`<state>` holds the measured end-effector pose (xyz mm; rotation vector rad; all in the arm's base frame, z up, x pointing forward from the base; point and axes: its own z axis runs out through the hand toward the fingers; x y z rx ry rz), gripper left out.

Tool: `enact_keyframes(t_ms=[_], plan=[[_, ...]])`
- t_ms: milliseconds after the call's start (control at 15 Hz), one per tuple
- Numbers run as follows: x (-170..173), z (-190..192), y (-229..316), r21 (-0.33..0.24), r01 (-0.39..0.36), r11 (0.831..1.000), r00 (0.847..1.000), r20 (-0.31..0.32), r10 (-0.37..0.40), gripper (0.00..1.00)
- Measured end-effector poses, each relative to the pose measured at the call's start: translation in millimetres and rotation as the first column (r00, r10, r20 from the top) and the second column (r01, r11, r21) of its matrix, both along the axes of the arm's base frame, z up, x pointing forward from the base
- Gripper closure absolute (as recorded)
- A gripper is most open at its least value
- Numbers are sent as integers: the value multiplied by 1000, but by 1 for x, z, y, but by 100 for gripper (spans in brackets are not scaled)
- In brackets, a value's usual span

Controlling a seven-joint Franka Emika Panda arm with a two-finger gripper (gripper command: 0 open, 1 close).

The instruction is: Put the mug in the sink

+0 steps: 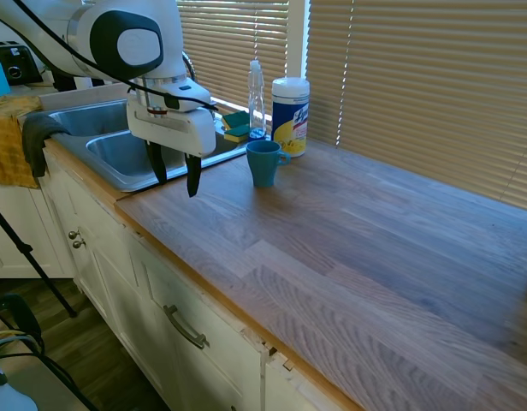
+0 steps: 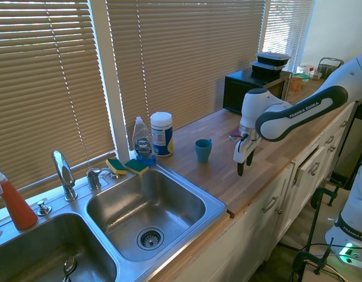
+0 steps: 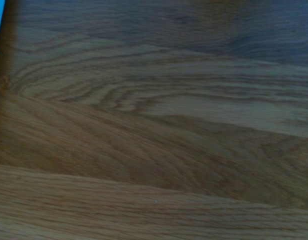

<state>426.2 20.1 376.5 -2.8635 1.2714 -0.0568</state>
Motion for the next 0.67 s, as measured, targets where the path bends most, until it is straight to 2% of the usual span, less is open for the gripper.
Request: enact_keyframes(t_ms=[267, 667], plan=[[3, 3, 0, -3, -2, 1000, 1000, 8, 2, 0], [42, 58, 4, 5, 36, 999, 991, 125, -36, 0]])
